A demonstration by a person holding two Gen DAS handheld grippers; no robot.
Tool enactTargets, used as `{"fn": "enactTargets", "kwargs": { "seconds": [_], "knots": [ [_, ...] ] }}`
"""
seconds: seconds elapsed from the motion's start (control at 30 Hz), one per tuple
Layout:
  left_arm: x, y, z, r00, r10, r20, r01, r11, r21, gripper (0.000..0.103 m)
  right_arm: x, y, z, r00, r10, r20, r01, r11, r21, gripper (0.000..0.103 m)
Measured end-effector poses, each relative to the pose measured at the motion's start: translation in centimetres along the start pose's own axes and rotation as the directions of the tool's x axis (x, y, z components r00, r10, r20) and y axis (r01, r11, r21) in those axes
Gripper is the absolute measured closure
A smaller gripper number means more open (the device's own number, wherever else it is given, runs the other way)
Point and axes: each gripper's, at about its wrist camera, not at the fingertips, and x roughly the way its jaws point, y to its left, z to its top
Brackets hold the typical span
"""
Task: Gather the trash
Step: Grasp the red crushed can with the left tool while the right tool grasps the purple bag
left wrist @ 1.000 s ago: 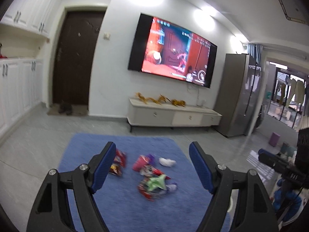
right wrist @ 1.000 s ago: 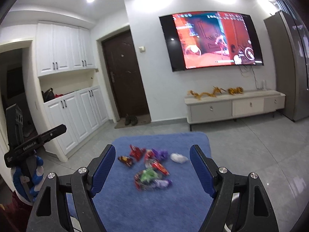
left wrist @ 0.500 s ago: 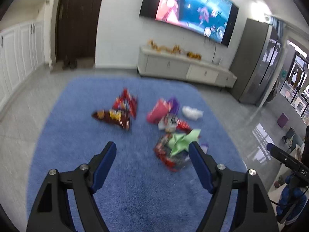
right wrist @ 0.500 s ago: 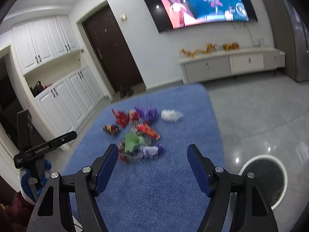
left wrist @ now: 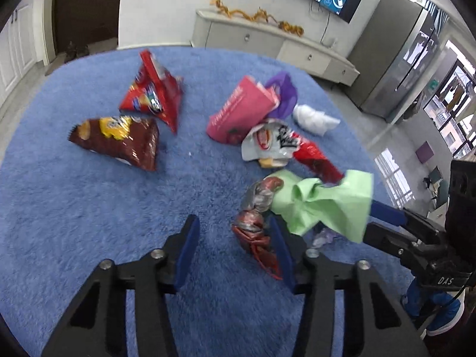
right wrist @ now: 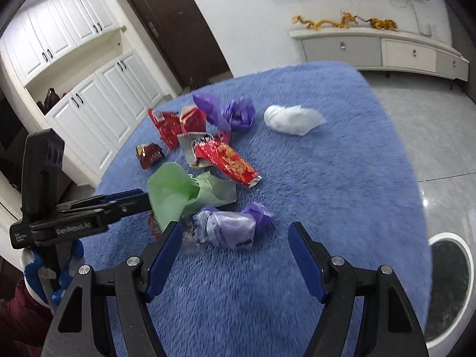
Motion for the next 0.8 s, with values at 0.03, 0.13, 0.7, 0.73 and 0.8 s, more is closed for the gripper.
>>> {"fn": "enactTargets", "kwargs": {
  "seconds": [0.03, 0.13, 0.7, 0.73, 0.8],
  "knots": [
    [0.3, 0.2, 0.1, 1.000, -0.014, -0.005, 0.014, 1.000, -0.004, 0.058, 0.4, 0.1, 0.2, 1.000, -0.003, -0.009, 0.003, 1.000, -0.010, 0.031],
    [0.8, 0.3, 0.2, 1.000, -0.025, 0.006, 0.025, 1.000, 0.010, 0.064, 1.6, 0.4, 0.4, 0.999, -0.016, -0.032, 0.015, 0.999, -0.036, 0.032],
    [-5.4, -1.0, -3.3, 0.993, -0.028, 0.113, 0.027, 1.000, 0.012, 0.082, -5.2, 0.5, -3.7, 0.998, 0.006, 0.065, -0.008, 1.000, 0.020, 0.051],
    [-6.2, -1.2, -3.5, 0.992, -0.028, 0.127, 0.027, 1.000, 0.012, 0.082, -5.8, 0.5, -4.0, 0.997, 0.004, 0.076, -0.006, 1.000, 0.024, 0.051],
    [-7.5, -1.8, -3.9, 0.988, -0.034, 0.148, 0.032, 0.999, 0.013, 0.082, -7.1, 0.6, -4.5, 0.995, 0.000, 0.100, -0.003, 0.999, 0.032, 0.051]
  ]
}}
